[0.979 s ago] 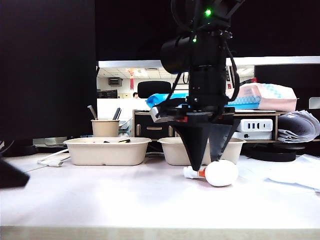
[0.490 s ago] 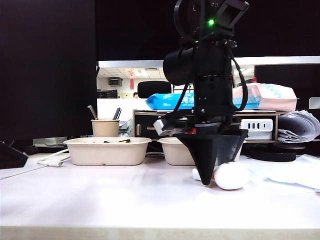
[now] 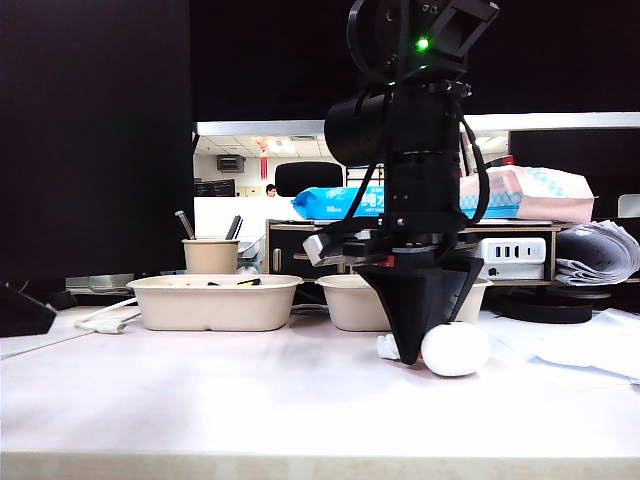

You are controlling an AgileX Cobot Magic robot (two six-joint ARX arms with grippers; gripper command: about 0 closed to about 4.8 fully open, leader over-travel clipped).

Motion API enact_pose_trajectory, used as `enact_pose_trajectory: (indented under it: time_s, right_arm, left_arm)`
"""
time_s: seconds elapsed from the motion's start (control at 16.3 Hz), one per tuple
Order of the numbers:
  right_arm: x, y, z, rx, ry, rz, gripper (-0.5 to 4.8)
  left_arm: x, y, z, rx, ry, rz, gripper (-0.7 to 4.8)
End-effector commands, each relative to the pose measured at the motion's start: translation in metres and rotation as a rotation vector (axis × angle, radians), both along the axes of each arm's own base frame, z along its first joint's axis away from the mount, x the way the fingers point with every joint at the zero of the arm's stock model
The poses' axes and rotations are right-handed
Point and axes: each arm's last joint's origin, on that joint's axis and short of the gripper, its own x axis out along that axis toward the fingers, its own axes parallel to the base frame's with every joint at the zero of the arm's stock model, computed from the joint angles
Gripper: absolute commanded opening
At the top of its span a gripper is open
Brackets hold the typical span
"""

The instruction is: Put the dolls with similar colors into the same paper box, while dolls with different colors go into separate paper boxes.

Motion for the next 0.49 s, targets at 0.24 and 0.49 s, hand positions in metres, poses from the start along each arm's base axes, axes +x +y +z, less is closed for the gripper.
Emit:
enact_pose_trajectory:
  time_s: [0.24,0.49]
  right_arm:
    - [0.004,0.003,0.021,0.084,-0.087,-0.027,1.07]
    - [0.028,-0.004,0.058,0.183,-0.256,-0.078,1.07]
  left_arm:
    - [0.004,0.006,0.008,-0.061,-0.063,0.064,-0.05]
    - [0.006,0.014,0.015,-0.110,-0.122,0.136,-0.05]
